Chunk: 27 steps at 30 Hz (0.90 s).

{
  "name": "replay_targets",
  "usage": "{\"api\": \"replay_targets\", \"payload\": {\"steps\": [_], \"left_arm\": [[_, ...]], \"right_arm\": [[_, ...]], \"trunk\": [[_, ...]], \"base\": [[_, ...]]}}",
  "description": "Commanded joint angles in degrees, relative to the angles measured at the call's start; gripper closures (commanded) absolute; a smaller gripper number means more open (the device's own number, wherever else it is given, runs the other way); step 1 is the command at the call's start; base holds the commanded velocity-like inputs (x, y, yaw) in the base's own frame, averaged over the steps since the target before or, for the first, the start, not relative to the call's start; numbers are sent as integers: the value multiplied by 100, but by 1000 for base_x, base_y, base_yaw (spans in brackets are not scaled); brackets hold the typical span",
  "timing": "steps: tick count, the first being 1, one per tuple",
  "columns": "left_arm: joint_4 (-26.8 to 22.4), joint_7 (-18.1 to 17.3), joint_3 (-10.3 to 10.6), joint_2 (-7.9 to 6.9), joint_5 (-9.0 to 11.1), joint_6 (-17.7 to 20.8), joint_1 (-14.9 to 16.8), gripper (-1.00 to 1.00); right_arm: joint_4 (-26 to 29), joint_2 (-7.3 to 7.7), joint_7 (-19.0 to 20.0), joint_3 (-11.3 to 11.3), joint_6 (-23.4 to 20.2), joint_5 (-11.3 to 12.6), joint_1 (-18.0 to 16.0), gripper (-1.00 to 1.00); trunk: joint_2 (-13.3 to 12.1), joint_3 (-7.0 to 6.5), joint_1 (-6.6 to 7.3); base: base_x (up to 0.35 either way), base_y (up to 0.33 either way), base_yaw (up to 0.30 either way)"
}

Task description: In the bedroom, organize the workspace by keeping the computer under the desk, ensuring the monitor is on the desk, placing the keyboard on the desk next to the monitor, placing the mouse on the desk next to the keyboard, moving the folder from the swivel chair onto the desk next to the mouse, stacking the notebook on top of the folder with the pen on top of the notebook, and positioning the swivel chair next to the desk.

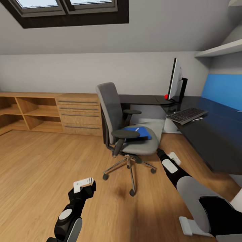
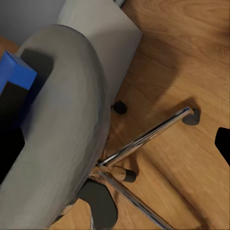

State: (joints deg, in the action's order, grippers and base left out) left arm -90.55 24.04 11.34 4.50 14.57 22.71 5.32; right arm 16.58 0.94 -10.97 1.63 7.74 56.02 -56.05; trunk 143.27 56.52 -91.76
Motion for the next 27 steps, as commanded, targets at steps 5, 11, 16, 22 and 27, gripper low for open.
{"api": "replay_targets", "payload": {"steps": [5,11,16,22,27], "left_arm": [[-7,50,1,-1,57,14,4,-100],[-6,52,0,-1,61,14,4,-100],[-6,53,0,-1,56,14,4,-100],[-6,50,0,-1,55,14,4,-100],[-6,49,0,-1,60,14,4,-100]], "right_arm": [[3,2,-19,16,17,41,-2,-100],[8,-1,-11,20,35,41,-2,-100],[6,2,-18,17,35,41,-2,-100],[-2,3,-19,14,35,41,-2,-100],[-8,31,-19,13,35,41,-2,-100]], "trunk": [[2,6,-2],[2,15,-2],[2,23,-2],[2,25,-2],[2,25,-2]], "base": [[210,0,0],[122,0,0],[123,0,0],[215,0,0],[275,0,0]]}}
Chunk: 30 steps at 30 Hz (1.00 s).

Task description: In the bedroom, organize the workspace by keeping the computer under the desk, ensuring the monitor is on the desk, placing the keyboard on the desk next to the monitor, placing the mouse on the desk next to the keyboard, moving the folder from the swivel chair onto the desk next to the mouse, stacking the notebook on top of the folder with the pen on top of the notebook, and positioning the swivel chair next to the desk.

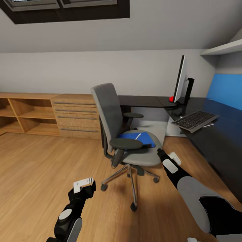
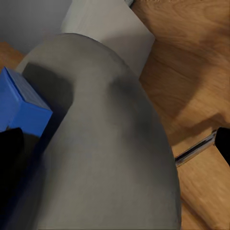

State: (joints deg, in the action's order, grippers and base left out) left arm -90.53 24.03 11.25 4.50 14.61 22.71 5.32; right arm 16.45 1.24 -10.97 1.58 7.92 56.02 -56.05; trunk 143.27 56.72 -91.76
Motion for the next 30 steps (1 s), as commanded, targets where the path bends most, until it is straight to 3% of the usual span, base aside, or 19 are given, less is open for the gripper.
{"api": "replay_targets", "payload": {"steps": [1,30], "left_arm": [[-8,51,8,-1,56,14,4,-100],[8,55,8,-1,47,11,4,-100]], "right_arm": [[3,8,-19,18,17,41,-2,-100],[-19,202,-19,-8,8,49,-2,-100]], "trunk": [[2,6,-1],[2,6,-1]], "base": [[193,0,0],[92,0,0]]}}
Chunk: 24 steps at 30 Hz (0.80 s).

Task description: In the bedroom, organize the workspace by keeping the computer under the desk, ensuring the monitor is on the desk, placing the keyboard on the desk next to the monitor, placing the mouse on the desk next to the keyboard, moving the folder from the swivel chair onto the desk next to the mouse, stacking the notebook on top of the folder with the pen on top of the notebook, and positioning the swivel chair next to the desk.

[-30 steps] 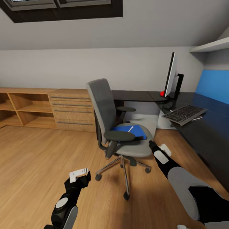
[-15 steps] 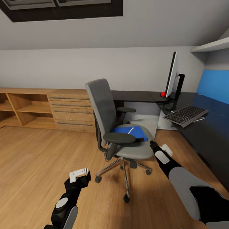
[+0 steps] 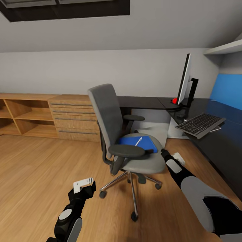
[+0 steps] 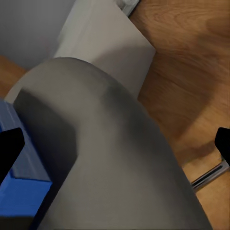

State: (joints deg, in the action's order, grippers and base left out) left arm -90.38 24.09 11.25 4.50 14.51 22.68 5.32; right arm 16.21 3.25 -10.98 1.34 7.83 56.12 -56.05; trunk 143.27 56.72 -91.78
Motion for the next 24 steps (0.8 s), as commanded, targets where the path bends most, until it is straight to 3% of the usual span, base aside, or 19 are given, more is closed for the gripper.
{"api": "replay_targets", "payload": {"steps": [1,6,10,24], "left_arm": [[-7,50,8,-1,55,13,4,-100],[-6,52,8,-1,52,10,4,-100],[2,51,8,-1,52,14,4,-100],[3,52,8,-1,51,9,4,-100]], "right_arm": [[5,6,-18,14,16,41,-2,-100],[5,38,-18,10,16,184,-2,-100],[-4,86,-18,15,16,504,2,-100],[-173,97,-18,16,10,589,2,-100]], "trunk": [[2,6,0],[2,6,0],[2,6,0],[2,6,0]], "base": [[165,0,0],[242,0,0],[170,0,0],[77,0,0]]}}
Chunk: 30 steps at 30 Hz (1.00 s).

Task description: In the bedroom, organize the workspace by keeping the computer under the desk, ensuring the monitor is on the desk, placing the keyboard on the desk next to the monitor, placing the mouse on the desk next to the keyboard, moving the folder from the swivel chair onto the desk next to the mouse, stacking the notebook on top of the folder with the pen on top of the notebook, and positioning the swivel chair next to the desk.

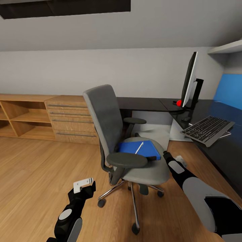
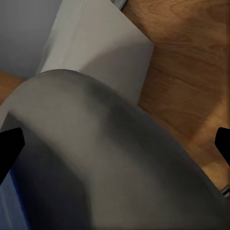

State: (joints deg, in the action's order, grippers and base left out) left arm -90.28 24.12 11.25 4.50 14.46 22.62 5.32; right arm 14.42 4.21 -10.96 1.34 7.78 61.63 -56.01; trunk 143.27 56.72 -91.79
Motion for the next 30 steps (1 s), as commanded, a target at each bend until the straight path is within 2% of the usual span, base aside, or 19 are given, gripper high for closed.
{"api": "replay_targets", "payload": {"steps": [1,17,22,30], "left_arm": [[-7,49,8,-1,57,14,4,-100],[-7,49,9,-1,75,14,4,-100],[-12,49,9,-1,75,19,4,-100],[-7,49,9,-1,75,23,4,-100]], "right_arm": [[-8,1,-20,16,15,58,-1,-100],[-231,-1,-37,16,5,506,-1,-100],[-268,-8,-38,16,5,540,0,-100],[-308,-19,-30,24,5,543,2,-100]], "trunk": [[2,6,1],[2,6,1],[2,6,1],[2,6,1]], "base": [[4,0,0],[1,0,0],[0,0,84],[0,0,217]]}}
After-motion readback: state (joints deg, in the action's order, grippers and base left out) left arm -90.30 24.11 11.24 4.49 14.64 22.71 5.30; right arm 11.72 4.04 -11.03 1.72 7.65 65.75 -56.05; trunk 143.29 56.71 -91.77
